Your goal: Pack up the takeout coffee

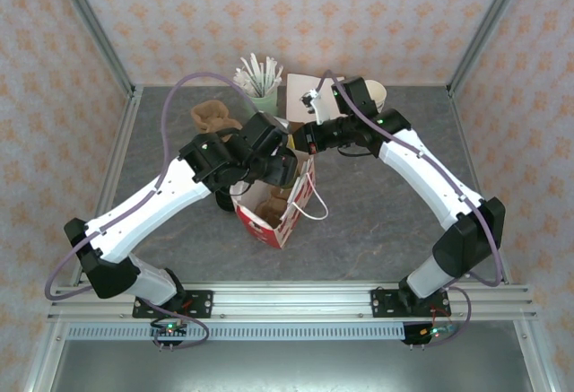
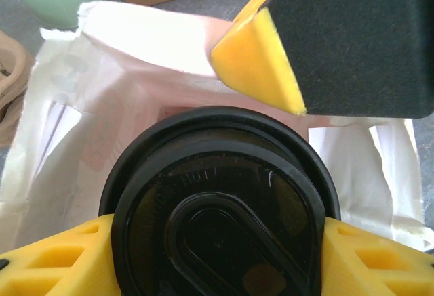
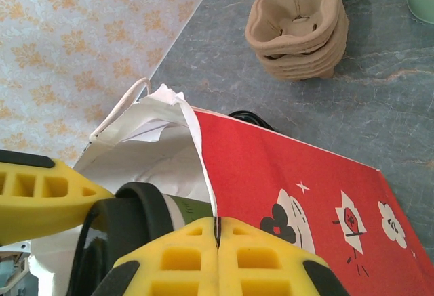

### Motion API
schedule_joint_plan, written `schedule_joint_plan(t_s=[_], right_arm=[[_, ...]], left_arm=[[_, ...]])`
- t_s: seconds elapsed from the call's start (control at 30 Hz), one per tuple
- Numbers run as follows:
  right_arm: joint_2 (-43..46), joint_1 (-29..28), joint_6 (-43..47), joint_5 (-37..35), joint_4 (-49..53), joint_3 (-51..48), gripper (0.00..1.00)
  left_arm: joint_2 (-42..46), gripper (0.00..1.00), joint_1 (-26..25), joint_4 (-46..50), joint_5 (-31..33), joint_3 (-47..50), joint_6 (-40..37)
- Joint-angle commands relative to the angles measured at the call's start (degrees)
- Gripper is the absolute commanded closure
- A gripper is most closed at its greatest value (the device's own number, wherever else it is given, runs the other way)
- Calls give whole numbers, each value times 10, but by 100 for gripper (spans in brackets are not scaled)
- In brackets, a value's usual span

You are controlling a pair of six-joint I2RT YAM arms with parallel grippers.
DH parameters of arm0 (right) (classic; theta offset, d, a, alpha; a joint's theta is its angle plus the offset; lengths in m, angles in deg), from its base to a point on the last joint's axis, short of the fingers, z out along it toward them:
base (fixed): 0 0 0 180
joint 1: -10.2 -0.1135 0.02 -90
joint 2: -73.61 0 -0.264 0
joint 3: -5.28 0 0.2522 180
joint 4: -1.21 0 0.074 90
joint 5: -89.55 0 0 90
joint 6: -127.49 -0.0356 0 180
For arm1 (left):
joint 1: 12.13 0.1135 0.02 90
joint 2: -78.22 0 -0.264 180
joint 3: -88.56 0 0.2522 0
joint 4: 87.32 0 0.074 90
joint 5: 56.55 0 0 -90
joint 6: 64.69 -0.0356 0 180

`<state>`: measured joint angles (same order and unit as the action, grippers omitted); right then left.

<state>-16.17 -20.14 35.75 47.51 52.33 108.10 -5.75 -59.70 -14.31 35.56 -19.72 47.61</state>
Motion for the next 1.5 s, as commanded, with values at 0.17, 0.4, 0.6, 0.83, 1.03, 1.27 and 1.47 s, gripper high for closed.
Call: schedule_joint_plan(t_s=[0.17,0.4,0.6,0.83,1.03,1.27,1.47], right_arm=[[-8,3,-36,-6,-37,17,97],[-2,3,-37,-13,-44,9,97],[-5,3,-47,-17,-52,8,98],[-14,3,-51,-17,-53,12,98],[-22,3,-54,-15,-50,17,98],[-24,3,-62,-17,-55,16,98],[-30,6,-74,-16,-66,16,98]], left_arm=[[-4,40,4,-35,-7,40,-10],[-15,40,13,-50,-7,55,-18],[-28,40,19,-61,-6,67,-32],[-42,40,27,-80,-5,80,-44],[-41,41,31,-98,17,94,-48],[-49,41,31,-116,26,103,-51],[-65,41,31,-119,11,102,-53]])
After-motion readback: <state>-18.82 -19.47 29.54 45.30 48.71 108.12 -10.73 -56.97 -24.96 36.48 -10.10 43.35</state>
